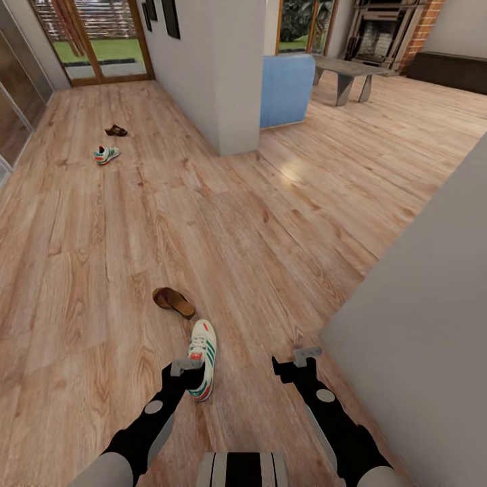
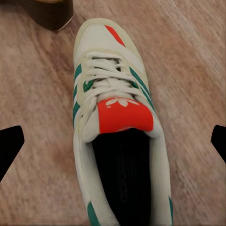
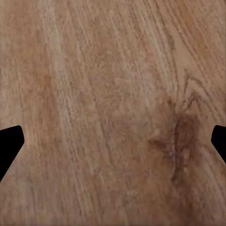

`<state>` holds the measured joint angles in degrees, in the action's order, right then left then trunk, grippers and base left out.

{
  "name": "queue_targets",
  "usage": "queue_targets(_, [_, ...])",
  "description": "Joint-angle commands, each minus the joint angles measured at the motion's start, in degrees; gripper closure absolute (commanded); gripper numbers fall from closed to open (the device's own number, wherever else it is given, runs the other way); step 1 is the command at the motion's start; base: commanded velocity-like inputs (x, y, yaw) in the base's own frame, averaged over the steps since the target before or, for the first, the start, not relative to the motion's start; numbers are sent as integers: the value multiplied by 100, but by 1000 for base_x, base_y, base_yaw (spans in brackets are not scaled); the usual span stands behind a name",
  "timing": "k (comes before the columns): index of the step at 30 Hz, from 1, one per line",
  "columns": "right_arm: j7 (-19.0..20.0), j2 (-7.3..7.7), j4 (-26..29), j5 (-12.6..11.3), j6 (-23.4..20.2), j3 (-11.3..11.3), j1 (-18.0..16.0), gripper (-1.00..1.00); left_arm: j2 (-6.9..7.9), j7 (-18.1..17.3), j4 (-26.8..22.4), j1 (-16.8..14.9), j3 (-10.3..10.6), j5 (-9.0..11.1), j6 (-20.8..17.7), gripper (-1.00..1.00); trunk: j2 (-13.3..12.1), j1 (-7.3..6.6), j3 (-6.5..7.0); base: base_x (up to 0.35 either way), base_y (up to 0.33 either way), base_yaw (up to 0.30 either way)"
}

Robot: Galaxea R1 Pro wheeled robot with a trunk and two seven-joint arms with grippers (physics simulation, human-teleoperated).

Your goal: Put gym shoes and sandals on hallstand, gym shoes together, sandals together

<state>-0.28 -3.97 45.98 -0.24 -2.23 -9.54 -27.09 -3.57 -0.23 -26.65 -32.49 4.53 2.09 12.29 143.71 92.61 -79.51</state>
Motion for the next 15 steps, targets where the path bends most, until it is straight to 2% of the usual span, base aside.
queue_targets(1, [-2,1,8,-2,-23,-4,0,-100,3,-3,11,-3,14,22,19,-100,1,-1,-7,0,0,0])
queue_targets(12, [1,2,11,-2,-23,-4,-4,-100,-6,-4,42,-3,20,27,19,-100,1,-1,-17,0,0,0])
queue_targets(15, [0,2,10,-2,-23,-4,-5,-100,-15,-4,45,-3,21,28,19,-100,3,1,-55,0,0,0])
